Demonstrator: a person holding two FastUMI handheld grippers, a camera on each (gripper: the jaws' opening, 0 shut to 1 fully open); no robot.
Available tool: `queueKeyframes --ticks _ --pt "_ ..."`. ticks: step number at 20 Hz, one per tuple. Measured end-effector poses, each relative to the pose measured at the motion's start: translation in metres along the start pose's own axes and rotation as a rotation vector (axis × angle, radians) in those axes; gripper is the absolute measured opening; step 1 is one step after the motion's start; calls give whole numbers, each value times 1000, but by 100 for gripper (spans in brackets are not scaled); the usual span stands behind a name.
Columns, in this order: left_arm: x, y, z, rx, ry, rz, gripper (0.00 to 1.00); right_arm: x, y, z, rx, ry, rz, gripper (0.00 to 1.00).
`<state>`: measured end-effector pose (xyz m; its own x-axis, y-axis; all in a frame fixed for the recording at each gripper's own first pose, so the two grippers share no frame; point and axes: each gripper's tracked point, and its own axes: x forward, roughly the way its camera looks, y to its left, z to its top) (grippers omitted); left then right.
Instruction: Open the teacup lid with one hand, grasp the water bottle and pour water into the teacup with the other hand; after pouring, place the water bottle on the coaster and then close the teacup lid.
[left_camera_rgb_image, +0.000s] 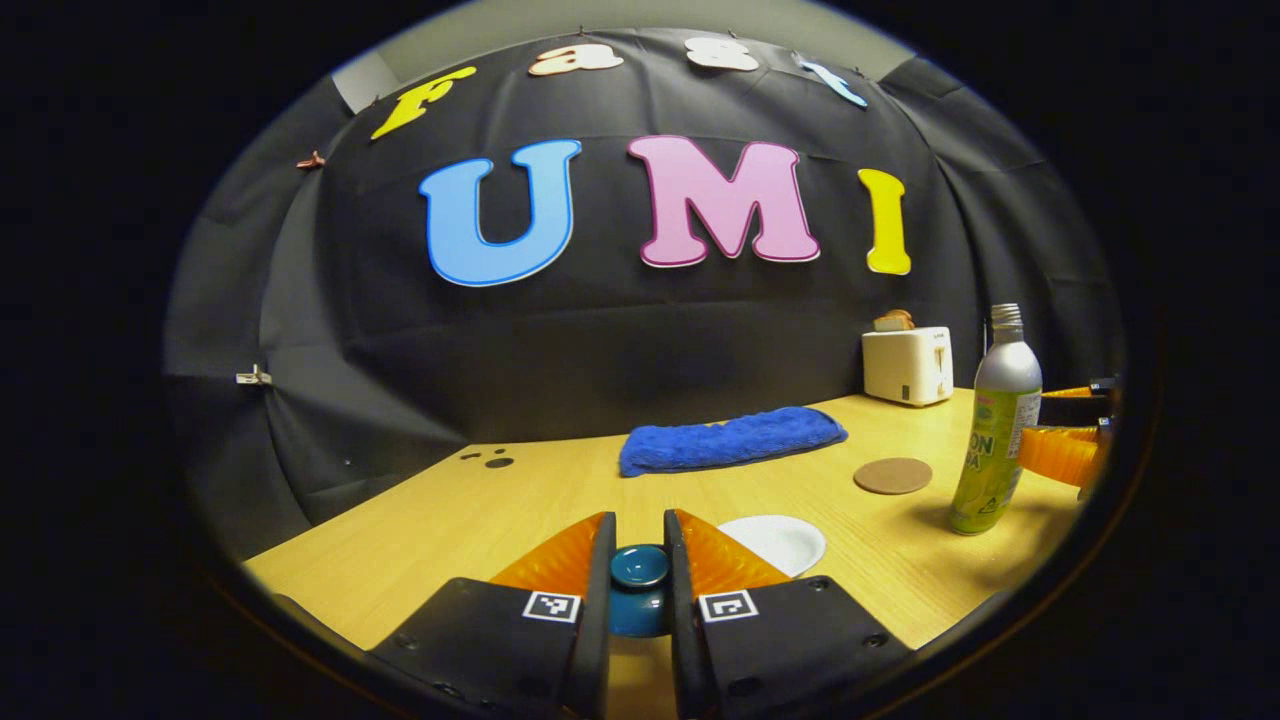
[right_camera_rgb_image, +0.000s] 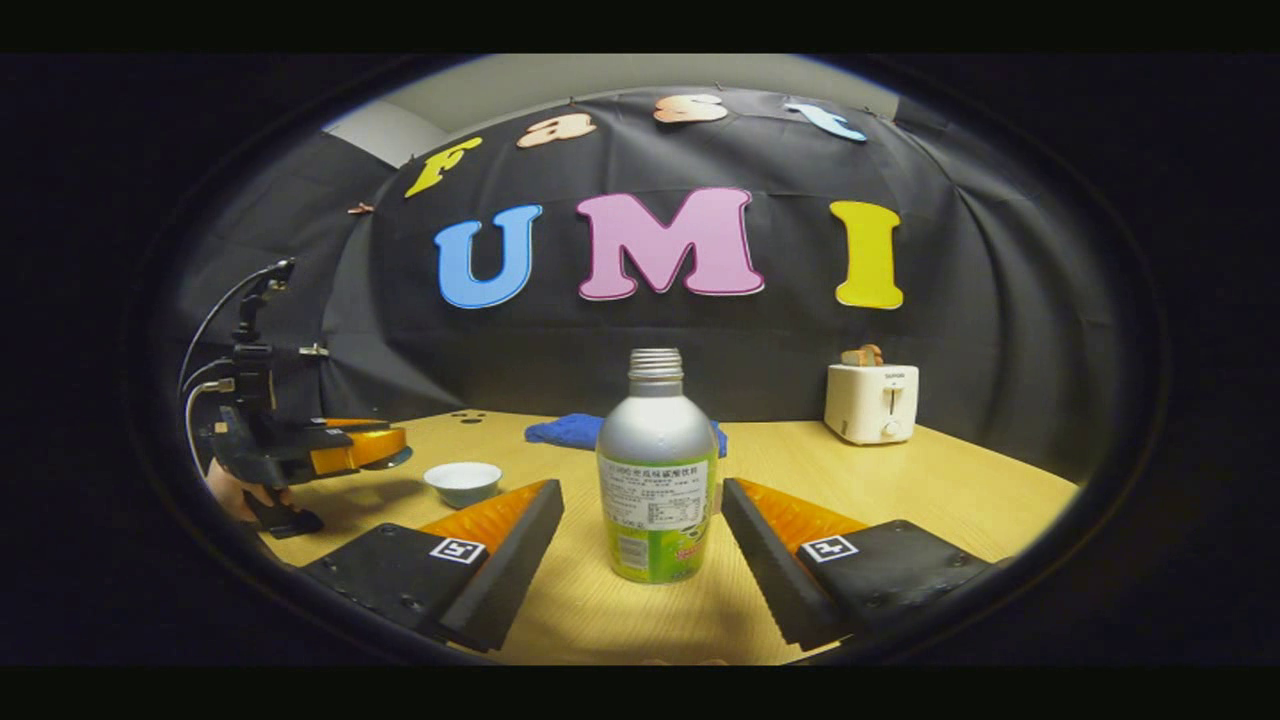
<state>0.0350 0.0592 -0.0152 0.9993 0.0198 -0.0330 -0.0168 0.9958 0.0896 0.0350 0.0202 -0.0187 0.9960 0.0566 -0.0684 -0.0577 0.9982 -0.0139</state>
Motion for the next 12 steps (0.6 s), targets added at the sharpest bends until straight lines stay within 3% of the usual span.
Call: queueKeyframes --ticks 3,12 --pt "-4 19 -1 -42 -2 24 29 9 -9 1 -1 -2 -47 99" --pt "-7 33 1 -88 -37 5 29 41 -9 -6 -2 27 -71 98"
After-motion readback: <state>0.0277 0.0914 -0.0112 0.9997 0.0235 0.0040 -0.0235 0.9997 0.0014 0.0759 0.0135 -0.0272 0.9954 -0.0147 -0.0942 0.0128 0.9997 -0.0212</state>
